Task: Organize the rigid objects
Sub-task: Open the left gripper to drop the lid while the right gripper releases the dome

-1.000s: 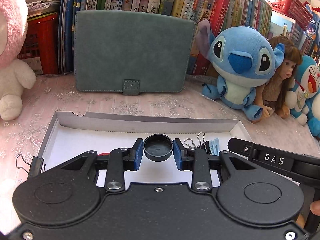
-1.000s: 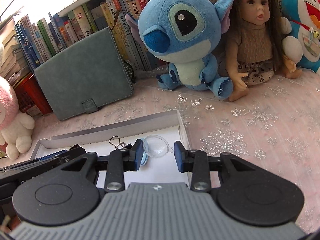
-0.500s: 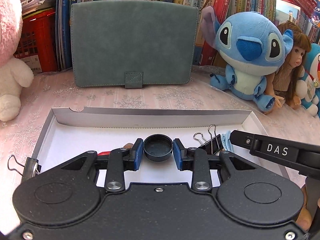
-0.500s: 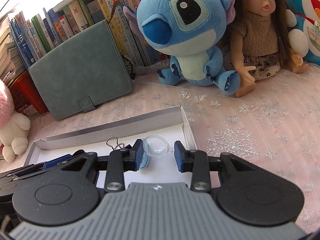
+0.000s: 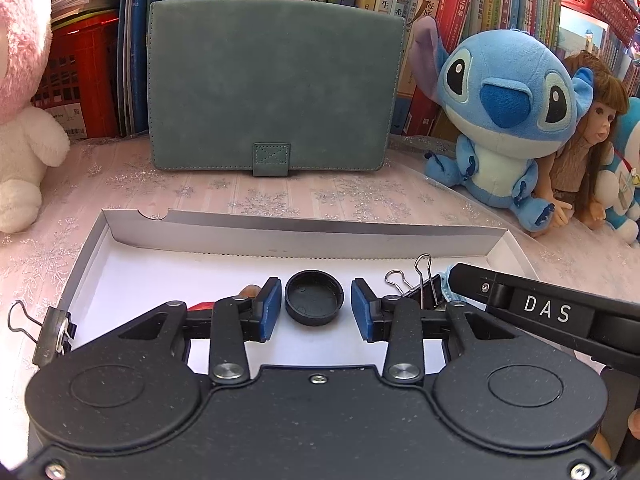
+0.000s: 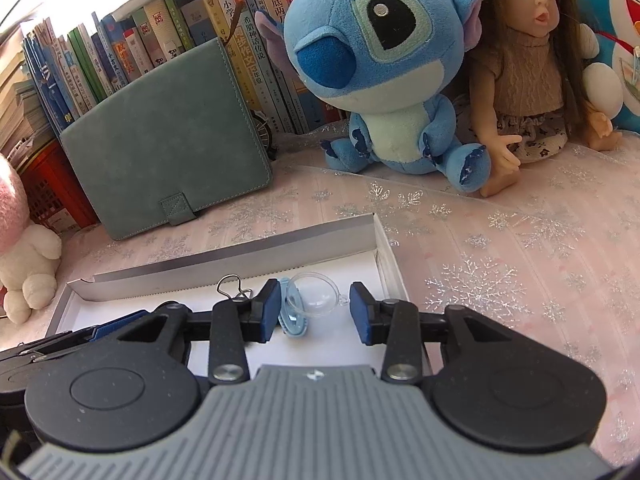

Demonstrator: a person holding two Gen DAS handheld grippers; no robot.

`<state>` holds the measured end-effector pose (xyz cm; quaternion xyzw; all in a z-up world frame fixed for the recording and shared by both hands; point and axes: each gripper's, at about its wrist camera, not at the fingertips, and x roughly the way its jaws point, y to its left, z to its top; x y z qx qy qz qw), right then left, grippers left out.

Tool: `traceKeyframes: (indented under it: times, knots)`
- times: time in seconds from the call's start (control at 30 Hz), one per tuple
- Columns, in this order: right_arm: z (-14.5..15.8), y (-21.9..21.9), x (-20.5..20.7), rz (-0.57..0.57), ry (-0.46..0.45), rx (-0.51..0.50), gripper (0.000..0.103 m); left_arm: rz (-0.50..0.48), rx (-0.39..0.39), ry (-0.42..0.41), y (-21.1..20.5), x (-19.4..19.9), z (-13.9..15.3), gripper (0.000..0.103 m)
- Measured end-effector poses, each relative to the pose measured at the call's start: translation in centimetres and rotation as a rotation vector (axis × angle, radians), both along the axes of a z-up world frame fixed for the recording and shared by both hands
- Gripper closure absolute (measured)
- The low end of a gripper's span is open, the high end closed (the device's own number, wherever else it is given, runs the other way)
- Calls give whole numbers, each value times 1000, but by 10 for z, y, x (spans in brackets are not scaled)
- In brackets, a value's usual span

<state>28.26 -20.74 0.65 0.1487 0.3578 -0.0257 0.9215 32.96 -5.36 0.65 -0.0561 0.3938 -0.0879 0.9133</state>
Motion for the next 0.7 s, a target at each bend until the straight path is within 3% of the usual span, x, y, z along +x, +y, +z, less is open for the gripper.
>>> traceKeyframes:
  times: [0.7]
  knots:
    - [15,0,-36,47,-68,-18,25,3,-5,-40,17,-46,28,39]
